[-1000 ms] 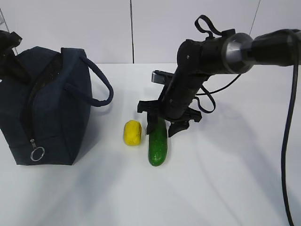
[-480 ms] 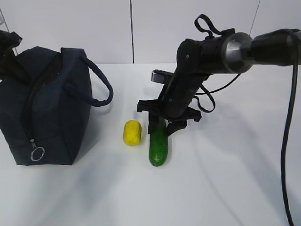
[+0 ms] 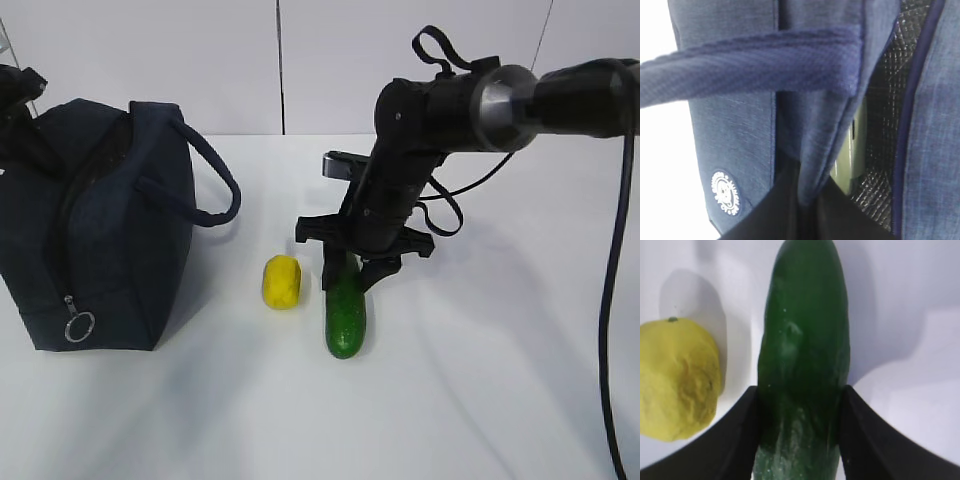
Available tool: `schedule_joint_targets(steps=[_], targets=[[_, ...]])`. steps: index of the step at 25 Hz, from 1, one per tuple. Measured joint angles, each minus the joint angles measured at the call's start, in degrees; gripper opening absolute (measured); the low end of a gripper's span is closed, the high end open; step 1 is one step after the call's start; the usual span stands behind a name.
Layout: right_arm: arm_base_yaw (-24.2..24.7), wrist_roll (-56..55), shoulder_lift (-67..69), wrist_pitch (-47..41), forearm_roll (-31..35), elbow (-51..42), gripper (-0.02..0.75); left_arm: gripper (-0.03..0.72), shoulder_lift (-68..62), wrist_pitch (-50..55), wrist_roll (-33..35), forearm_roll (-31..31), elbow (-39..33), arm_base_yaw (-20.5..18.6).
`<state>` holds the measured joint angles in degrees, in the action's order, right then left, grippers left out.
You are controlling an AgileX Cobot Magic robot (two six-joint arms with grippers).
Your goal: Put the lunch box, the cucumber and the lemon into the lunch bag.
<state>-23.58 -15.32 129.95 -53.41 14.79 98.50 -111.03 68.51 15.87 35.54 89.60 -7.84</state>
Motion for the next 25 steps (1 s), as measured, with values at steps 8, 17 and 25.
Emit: schedule_joint_targets(steps=[8, 17, 25], targets=[[0.0, 1.1, 0.0, -12.9, -0.7, 6.8, 0.339, -0.008, 0.0, 0.0, 0.0, -1.3, 0.0, 0.0], [0.0, 4.0, 0.0, -16.7, 5.5, 21.1, 0.339, -0.004, 0.0, 0.0, 0.0, -3.5, 0.0, 0.0], [0.0, 9.7, -0.1, -17.0, 22.6, 31.6, 0.338, -0.002, 0.0, 0.6, 0.2, 1.6, 0.0, 0.0]])
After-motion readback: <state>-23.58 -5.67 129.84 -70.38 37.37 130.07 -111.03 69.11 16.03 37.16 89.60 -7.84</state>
